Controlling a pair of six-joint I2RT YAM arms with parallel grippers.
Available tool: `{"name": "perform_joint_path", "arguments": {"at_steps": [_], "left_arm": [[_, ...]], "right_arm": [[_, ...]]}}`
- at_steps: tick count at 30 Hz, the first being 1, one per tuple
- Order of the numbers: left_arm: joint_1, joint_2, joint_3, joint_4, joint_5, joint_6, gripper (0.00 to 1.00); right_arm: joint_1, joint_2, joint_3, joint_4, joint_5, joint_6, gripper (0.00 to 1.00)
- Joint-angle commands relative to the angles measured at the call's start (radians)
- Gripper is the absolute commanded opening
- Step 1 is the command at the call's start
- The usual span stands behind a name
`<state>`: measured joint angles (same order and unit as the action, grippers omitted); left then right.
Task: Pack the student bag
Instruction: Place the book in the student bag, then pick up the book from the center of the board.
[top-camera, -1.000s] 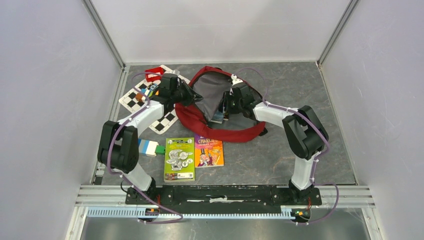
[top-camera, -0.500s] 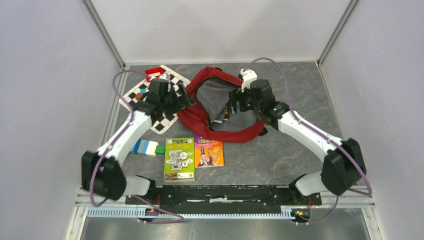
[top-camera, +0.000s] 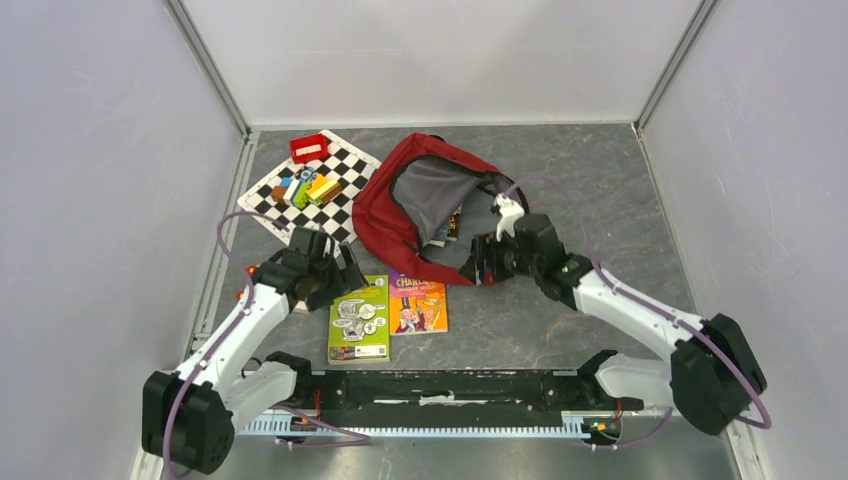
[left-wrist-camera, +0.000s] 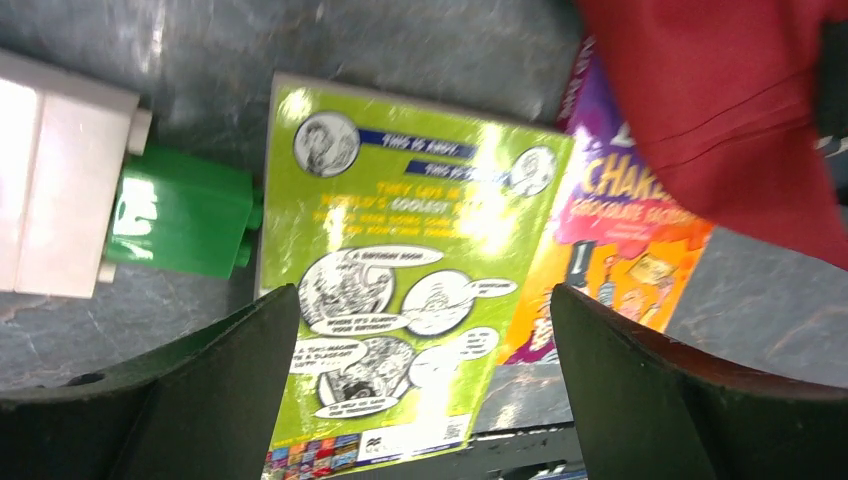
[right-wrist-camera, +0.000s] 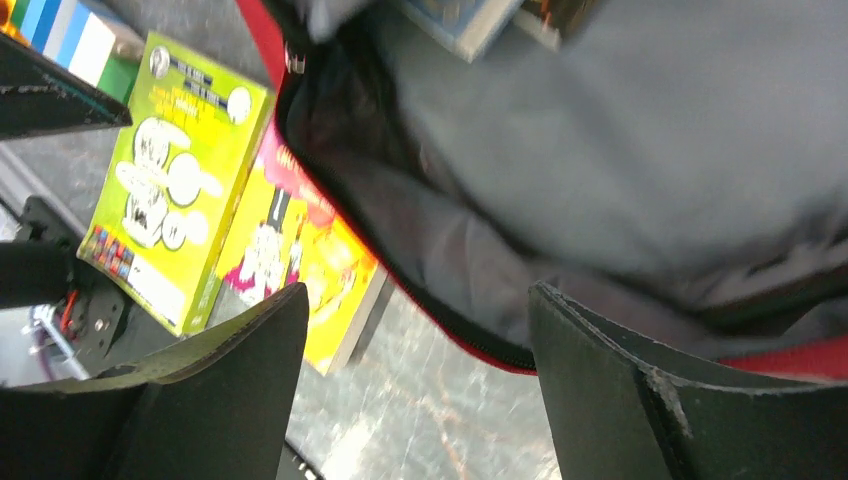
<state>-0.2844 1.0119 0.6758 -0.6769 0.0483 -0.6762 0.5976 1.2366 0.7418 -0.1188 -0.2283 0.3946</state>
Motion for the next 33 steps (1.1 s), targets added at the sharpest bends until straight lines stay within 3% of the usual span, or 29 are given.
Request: {"name": "perform_joint_path", "arguments": {"at_steps": [1, 8, 17, 25, 33], "left_arm": [[0.004, -0.078, -0.082, 0.015, -0.013, -0.007, 1.00], [0.002, -0.273, -0.201, 0.116, -0.130, -0.061, 1.00], [0.002, -0.348, -0.306, 0.116, -0.168, -0.163, 1.00], [0.002, -0.345, -0.358, 0.119, -0.103, -0.179, 1.00], [0.001, -0.323, -0.404, 0.169, 0.035, -0.197, 1.00]], "right_arm": [[0.051, -0.137, -0.195, 0.264, -0.011, 0.244, 0.84], [0.159, -0.201, -0.401, 0.493, 0.087, 0.361, 0.80], [0.367, -0.269, -0.273, 0.355, 0.320, 0.298, 0.83], [0.489, -0.149, -0.304, 0.476, 0.375, 0.388, 0.83], [0.536, 0.020, -0.294, 0.603, 0.294, 0.422, 0.82]]}}
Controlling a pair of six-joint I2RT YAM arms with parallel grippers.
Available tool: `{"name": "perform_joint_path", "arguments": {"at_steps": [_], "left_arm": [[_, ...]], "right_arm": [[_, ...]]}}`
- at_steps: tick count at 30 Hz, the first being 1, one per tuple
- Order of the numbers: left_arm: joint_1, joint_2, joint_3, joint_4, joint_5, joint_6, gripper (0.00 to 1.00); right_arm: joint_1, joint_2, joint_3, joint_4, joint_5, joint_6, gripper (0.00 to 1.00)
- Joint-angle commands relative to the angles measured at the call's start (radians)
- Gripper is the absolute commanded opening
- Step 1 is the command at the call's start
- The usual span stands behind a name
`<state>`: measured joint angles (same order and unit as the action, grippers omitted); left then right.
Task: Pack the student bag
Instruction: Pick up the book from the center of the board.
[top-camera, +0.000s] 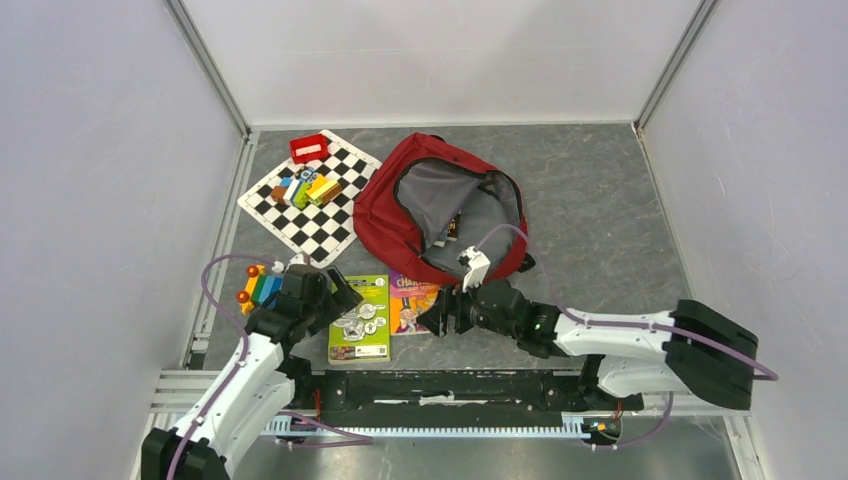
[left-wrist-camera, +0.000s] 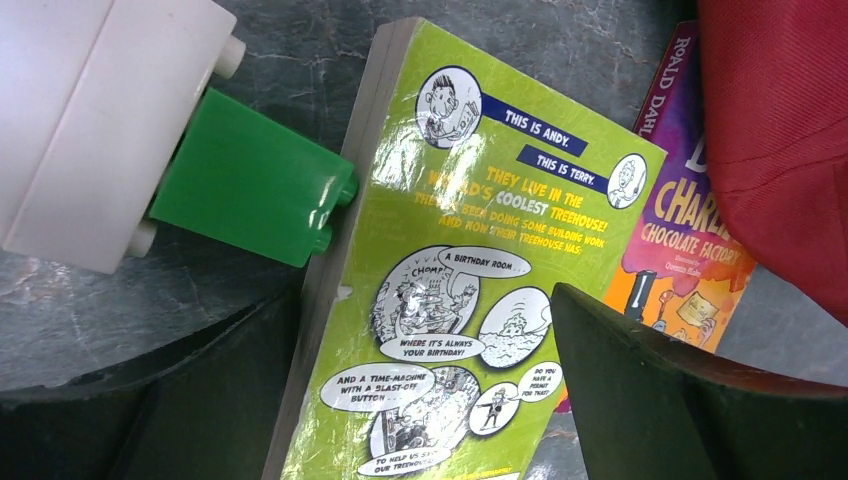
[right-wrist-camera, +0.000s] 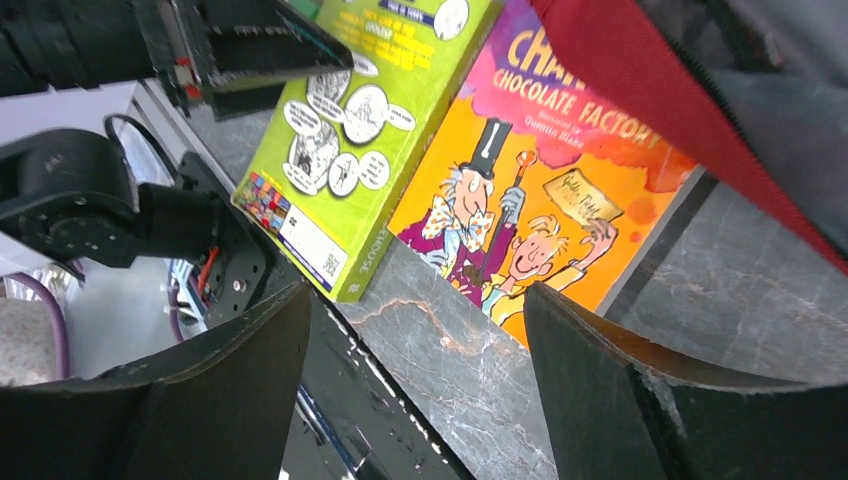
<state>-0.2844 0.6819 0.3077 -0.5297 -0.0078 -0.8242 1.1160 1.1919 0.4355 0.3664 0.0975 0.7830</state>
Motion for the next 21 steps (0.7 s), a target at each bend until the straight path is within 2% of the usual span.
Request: {"name": "perform_joint_path", "arguments": {"at_steps": [1, 4, 7, 13, 19, 21], "left_arm": [[0.001, 0.001, -0.033, 0.023, 0.098, -0.049, 0.99], [0.001, 0.005, -0.030, 0.035, 0.131, -0.046, 0.94], [0.001, 0.038, -0.034, 0.045, 0.165, -0.038, 0.84], [0.000, 0.115, -0.026, 0.071, 0.217, -0.027, 0.70], [-0.001, 0.114, -0.009, 0.077, 0.260, -0.033, 0.69], [-0.001, 0.119, -0.013, 0.079, 0.266, -0.036, 0.75]], "right_arm": [[0.024, 0.090, 0.014, 0.146, -0.048, 0.042, 0.82], [0.031, 0.180, 0.029, 0.212, -0.117, 0.079, 0.81], [0.039, 0.276, 0.072, 0.255, -0.174, 0.099, 0.79], [0.065, 0.434, 0.187, 0.186, -0.181, 0.086, 0.79], [0.068, 0.526, 0.220, 0.186, -0.220, 0.131, 0.78], [0.069, 0.528, 0.231, 0.151, -0.202, 0.129, 0.77]]}}
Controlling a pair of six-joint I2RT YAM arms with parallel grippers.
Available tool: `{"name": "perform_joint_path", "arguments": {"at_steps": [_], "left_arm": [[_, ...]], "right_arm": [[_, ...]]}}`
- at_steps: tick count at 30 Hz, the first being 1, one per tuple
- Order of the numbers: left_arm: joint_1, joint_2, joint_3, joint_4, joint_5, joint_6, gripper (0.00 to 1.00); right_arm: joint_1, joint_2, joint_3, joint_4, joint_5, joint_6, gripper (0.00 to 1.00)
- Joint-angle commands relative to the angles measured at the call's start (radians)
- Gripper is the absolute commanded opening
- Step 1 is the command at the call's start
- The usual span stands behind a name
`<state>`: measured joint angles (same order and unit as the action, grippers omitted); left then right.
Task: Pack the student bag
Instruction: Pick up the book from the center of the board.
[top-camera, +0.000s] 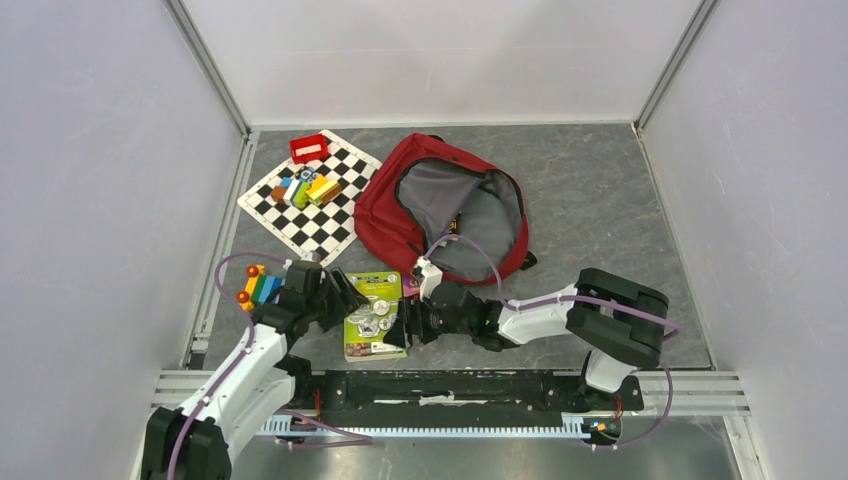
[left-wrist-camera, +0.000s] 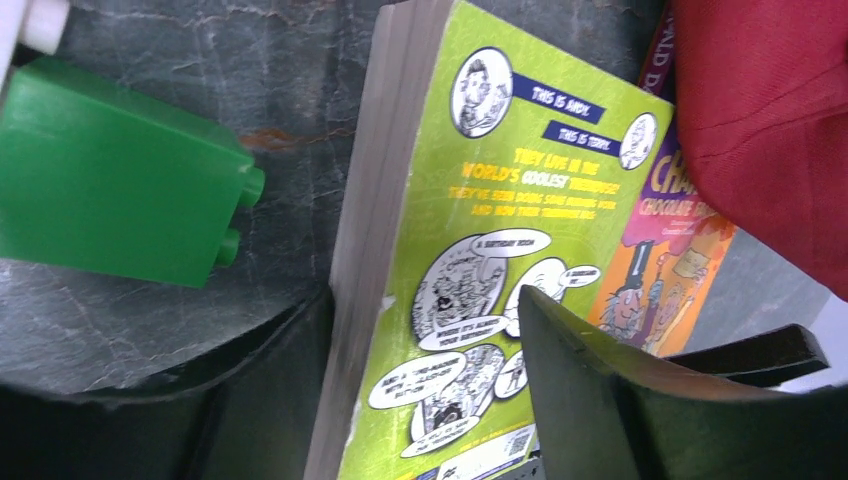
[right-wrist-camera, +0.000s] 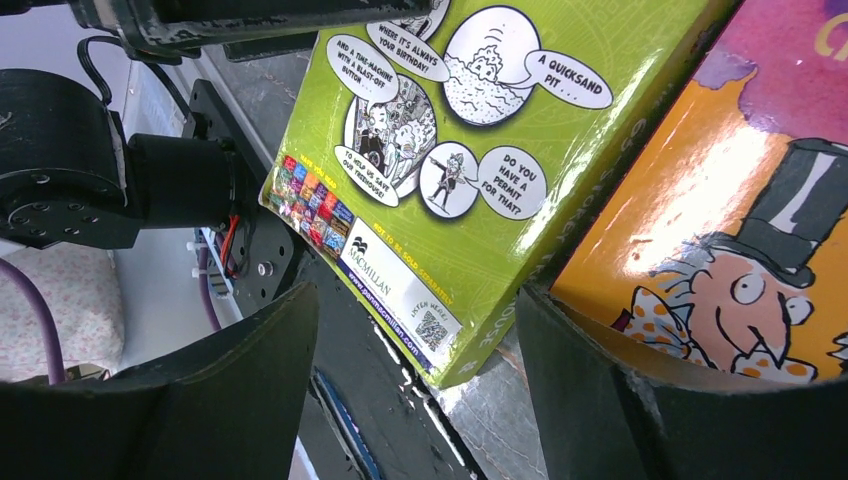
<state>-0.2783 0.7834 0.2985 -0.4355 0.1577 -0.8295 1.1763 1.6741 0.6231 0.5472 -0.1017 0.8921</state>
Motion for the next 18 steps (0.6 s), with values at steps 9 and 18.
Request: {"name": "perform_joint_path", "arguments": {"at_steps": [9, 18], "left_arm": [[-0.007, 0.043, -0.016, 0.019, 0.124, -0.025, 0.29], [-0.007, -0.187, 0.080, -0.076, 0.146, -0.086, 0.02]], "right_arm": [[0.016, 0.043, 0.056, -0.087, 0.048, -0.004, 0.79], [0.010, -0.034, 0.009, -0.048, 0.081, -0.026, 0.80]]}}
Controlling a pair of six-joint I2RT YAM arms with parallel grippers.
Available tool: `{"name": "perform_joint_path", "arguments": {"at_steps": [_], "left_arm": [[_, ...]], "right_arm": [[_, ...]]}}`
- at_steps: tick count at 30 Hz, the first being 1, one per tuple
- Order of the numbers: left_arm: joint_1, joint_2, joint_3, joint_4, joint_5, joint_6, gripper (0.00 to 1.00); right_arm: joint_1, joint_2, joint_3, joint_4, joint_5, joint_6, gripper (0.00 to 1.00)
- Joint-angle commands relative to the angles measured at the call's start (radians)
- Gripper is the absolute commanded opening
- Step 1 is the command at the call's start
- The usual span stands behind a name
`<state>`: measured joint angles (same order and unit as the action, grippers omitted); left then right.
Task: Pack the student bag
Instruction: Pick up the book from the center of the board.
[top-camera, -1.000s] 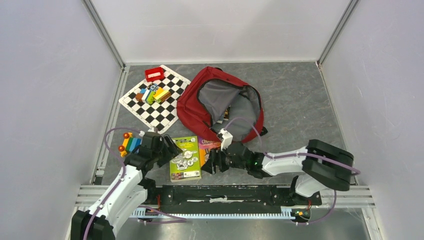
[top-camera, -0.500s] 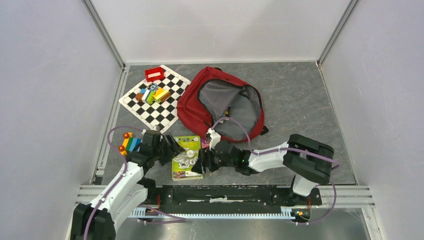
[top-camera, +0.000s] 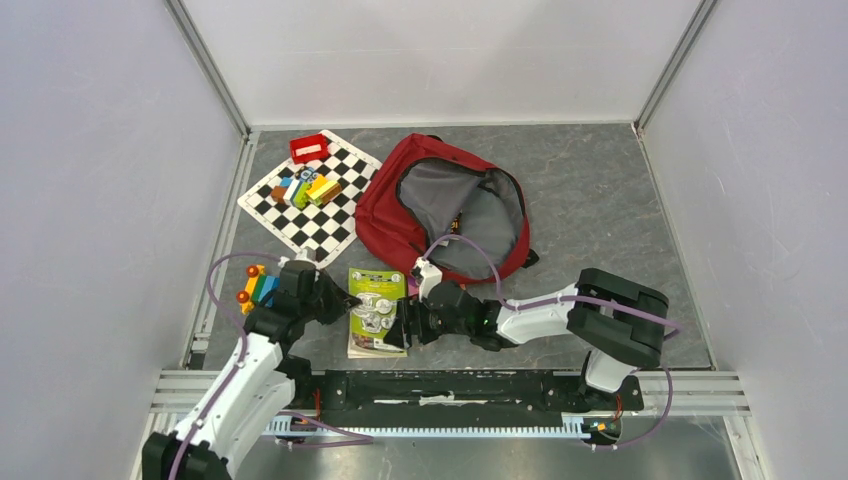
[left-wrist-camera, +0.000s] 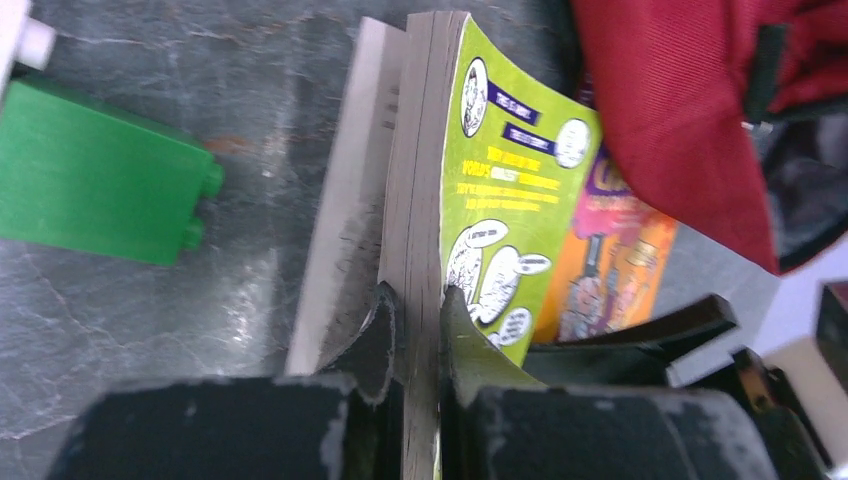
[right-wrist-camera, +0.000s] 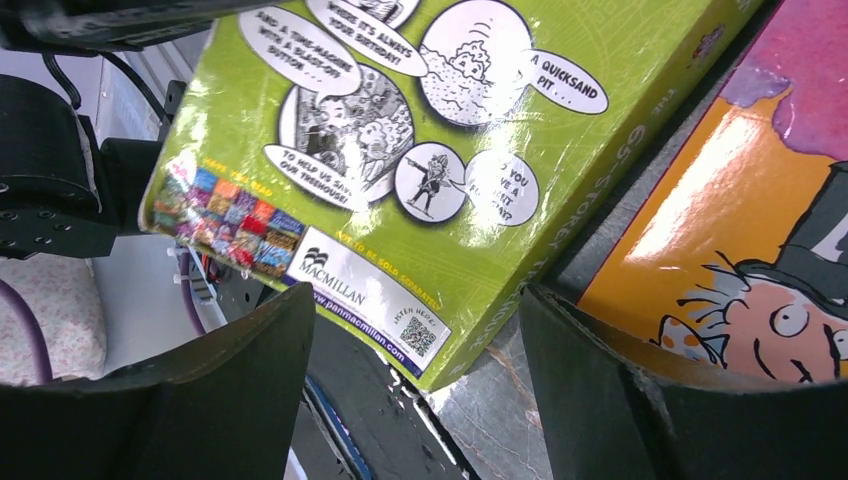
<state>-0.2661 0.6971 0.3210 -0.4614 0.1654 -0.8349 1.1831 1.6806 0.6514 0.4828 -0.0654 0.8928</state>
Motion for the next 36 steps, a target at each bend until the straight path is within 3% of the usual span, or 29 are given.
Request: {"name": "perform_joint_path", "arguments": {"at_steps": [1, 8, 16, 31, 36], "left_arm": [[-0.019, -0.139, 0.065, -0.057, 0.135, -0.087, 0.02], [-0.018, -0.342, 0.151, -0.091, 0.108, -0.078, 0.02], [-0.018, -0.438, 0.235, -0.030, 0.098, -0.121, 0.02], [-0.019, -0.450, 0.284, 0.145, 0.178, -0.155, 0.02], [-0.018, -0.453, 0.286, 0.162, 0.198, -0.151, 0.02]], "right_arm": [[0.000, -0.065, -0.027, 0.014, 0.048, -0.031, 0.81], [-0.047, -0.265, -0.085, -0.016, 0.089, -0.075, 0.90], [-0.137, -0.415, -0.165, 0.071, -0.012, 0.014, 0.96], [-0.151, -0.341, -0.013, 0.233, -0.212, 0.022, 0.96], [-0.151, -0.320, 0.017, 0.264, -0.224, 0.032, 0.84]]}}
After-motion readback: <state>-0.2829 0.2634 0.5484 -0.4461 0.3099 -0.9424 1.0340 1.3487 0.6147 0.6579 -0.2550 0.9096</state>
